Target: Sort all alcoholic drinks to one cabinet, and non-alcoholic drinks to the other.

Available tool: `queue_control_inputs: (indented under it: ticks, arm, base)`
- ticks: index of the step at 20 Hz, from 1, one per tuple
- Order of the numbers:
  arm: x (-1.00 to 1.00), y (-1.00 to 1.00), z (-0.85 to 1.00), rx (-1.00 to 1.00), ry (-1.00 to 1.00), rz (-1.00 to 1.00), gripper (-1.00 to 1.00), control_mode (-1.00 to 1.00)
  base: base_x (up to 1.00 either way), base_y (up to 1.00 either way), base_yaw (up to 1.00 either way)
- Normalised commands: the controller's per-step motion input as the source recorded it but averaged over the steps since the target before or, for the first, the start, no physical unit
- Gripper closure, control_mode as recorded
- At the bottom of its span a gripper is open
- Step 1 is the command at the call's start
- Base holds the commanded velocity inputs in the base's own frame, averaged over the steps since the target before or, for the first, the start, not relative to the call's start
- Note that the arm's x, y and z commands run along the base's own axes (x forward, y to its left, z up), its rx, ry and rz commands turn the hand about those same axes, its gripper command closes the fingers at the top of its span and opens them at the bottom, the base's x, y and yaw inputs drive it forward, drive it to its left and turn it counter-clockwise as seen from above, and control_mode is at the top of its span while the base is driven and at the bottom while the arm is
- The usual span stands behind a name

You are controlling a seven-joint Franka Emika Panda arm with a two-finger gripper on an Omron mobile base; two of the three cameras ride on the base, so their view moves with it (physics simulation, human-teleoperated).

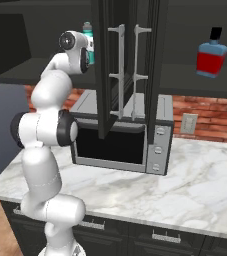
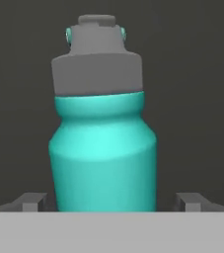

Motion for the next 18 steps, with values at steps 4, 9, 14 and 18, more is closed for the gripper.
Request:
queue_control_inputs:
  ticks: [4,9,14,18]
  arm:
    - [-0.59,0.0,0.0,0.0,0.0,0.0,-1.0,-1.0]
    - [-0.74,0.0,0.0,0.0,0.0,0.0,-1.0,-1.0]
    - [-0.82,-0.04,0.0,0.0,0.0,0.0,-1.0,-1.0]
    - [-0.86,-0.08,0.0,0.01,0.0,0.0,-1.0,-1.0]
  base:
    - [0.0,0.0,0.0]
    - [0.0,0.0,0.0]
    - [0.0,0.0,0.0]
    - [0.0,0.0,0.0]
